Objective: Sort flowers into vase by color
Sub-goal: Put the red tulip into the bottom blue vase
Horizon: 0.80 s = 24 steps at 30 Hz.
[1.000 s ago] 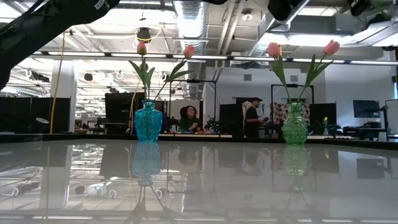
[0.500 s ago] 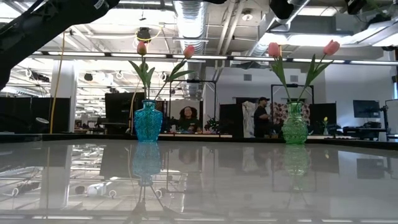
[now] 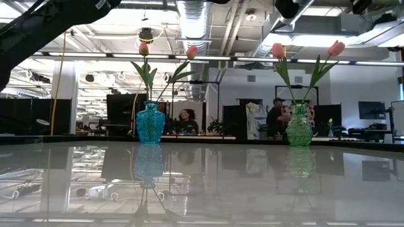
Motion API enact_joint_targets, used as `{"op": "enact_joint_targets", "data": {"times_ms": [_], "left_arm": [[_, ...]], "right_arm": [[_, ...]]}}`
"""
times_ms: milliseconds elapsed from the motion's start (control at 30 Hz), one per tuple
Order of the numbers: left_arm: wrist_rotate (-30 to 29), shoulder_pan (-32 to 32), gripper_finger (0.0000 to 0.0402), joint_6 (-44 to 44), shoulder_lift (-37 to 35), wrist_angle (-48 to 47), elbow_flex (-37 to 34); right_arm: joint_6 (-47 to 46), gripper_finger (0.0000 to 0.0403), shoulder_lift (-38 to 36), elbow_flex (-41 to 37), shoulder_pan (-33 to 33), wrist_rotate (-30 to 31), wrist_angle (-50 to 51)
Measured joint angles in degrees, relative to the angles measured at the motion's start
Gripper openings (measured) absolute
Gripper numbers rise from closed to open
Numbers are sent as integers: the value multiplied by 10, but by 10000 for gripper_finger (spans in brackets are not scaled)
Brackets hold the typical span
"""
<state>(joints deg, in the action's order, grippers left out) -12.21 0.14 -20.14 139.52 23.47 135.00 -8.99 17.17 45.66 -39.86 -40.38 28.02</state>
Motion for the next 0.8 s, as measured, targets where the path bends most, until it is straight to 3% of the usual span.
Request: {"op": "enact_joint_targets", "data": {"times_ms": [233, 467, 600, 800], "left_arm": [[15, 2, 1, 0, -8, -37, 0], [14, 2, 0, 10, -41, -135, 0], [10, 3, 0, 25, -52, -162, 0], [8, 13, 0, 25, -62, -205, -1]], "right_arm": [[-6, 109, 1, 0, 0, -18, 25], [1, 194, 43, 22, 0, -116, 97], [50, 229, 60, 56, 0, -99, 105], [47, 229, 60, 82, 0, -69, 96]]}}
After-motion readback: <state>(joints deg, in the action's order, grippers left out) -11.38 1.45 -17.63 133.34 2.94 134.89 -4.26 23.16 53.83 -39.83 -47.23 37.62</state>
